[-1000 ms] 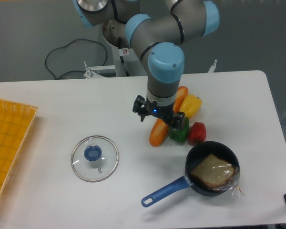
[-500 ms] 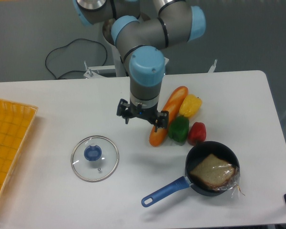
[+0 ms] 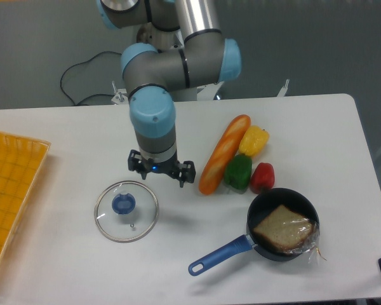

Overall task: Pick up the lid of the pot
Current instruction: 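Lower the open gripper over the blue knob of the glass lid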

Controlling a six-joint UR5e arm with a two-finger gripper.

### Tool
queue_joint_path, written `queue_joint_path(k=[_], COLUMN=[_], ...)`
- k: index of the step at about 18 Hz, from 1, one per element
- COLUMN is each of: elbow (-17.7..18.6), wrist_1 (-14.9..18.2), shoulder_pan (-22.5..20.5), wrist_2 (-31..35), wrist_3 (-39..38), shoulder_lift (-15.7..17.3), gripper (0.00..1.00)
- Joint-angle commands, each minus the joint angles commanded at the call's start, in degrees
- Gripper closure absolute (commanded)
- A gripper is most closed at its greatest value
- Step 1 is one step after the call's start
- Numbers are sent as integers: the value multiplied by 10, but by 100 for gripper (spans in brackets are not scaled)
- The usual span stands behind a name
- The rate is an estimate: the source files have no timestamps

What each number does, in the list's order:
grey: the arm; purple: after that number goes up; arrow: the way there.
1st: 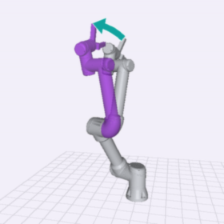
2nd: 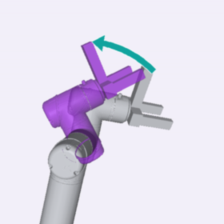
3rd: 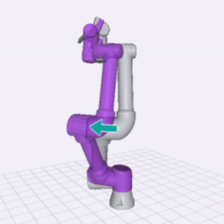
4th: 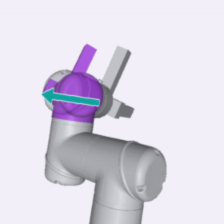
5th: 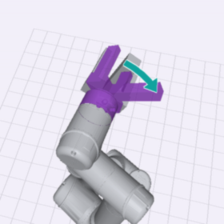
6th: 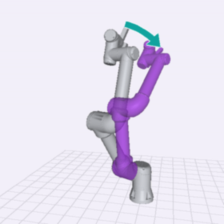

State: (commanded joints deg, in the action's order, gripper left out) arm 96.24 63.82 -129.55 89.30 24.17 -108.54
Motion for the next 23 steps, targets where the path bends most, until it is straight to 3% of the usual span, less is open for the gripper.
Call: queue_joint_path(k=[4,13,23], elbow=[28,31,45], wrist_1=[-50,-81,-97], shoulder_pan=[17,50,68], wrist_2=[-3,-2,0], wrist_3=[-14,-66,-69], shoulder_lift=[-2,-20,-25], gripper=[0,0,0])
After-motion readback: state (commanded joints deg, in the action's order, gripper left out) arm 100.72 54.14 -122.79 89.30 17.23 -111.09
